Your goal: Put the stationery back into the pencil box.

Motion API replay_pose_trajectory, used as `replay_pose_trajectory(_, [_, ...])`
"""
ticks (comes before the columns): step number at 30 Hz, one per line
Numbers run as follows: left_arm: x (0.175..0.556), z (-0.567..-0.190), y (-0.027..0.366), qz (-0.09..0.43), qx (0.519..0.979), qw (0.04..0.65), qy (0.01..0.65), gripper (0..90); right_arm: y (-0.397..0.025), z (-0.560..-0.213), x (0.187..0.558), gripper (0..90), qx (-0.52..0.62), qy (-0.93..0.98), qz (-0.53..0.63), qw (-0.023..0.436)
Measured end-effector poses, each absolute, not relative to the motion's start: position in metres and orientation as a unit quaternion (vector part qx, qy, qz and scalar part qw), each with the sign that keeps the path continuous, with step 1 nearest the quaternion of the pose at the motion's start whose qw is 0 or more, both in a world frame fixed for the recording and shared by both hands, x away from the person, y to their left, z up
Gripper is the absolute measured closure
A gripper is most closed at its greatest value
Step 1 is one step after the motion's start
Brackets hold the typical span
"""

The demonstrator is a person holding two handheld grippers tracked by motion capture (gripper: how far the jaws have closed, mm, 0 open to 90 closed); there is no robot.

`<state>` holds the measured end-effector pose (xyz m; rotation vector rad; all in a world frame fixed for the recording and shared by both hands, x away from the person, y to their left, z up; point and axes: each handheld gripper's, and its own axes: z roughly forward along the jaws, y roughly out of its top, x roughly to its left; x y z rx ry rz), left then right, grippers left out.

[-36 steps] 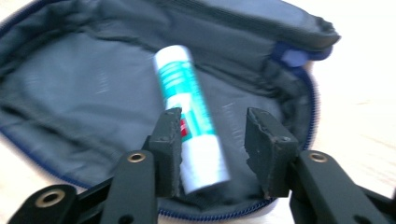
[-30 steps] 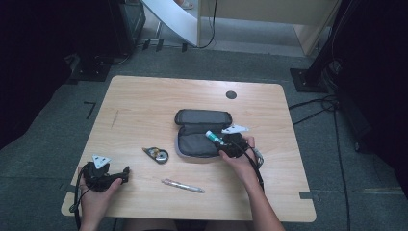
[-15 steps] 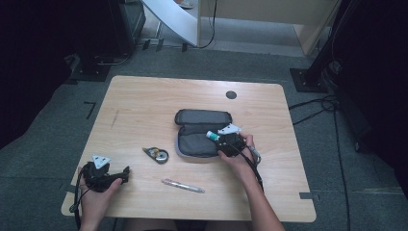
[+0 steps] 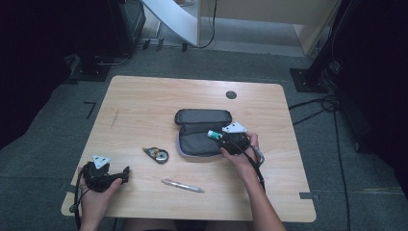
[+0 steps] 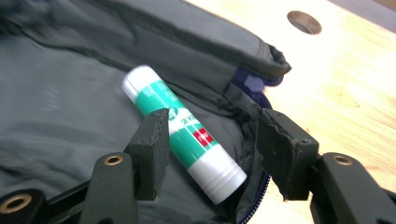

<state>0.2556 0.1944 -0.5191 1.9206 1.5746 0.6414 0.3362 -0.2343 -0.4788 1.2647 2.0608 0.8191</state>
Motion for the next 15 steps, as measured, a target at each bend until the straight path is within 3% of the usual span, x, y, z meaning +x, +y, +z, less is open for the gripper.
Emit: replay_pose_trajectory(15, [0.256,-0.519,0.194,0.240,0.717,0.285,0.589,2.1,-0.243,-0.454,0.291,47.4,0.453,0.760,0.399,0.242])
